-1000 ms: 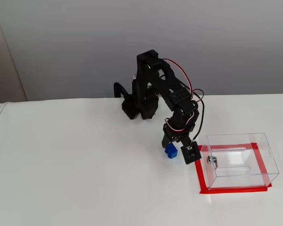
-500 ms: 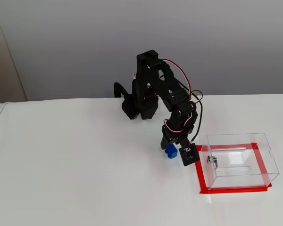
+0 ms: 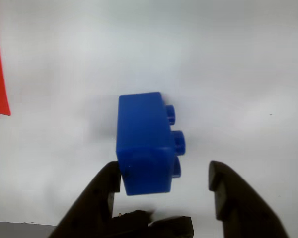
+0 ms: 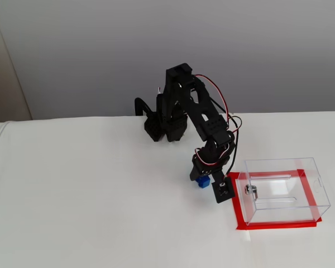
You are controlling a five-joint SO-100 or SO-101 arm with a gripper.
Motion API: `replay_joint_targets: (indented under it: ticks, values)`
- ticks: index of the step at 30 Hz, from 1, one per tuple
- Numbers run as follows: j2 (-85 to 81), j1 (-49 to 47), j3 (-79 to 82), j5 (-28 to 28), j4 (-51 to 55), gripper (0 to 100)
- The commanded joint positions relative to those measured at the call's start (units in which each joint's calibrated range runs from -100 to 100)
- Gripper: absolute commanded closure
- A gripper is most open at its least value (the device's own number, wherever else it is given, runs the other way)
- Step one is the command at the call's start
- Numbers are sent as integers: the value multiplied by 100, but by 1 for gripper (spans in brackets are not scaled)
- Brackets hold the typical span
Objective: Pick the blue lego brick and place it into the transparent box
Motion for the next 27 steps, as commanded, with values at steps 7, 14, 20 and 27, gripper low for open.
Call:
replay_joint_targets:
  ticks: [7,14,20,27]
  values:
    - [263,25,-428,20,-70,80]
    - [314,-56,-428,20,-70,81]
    - [322,-100,-374,-1,-70,81]
    - [322,-108,-356,-6,-70,81]
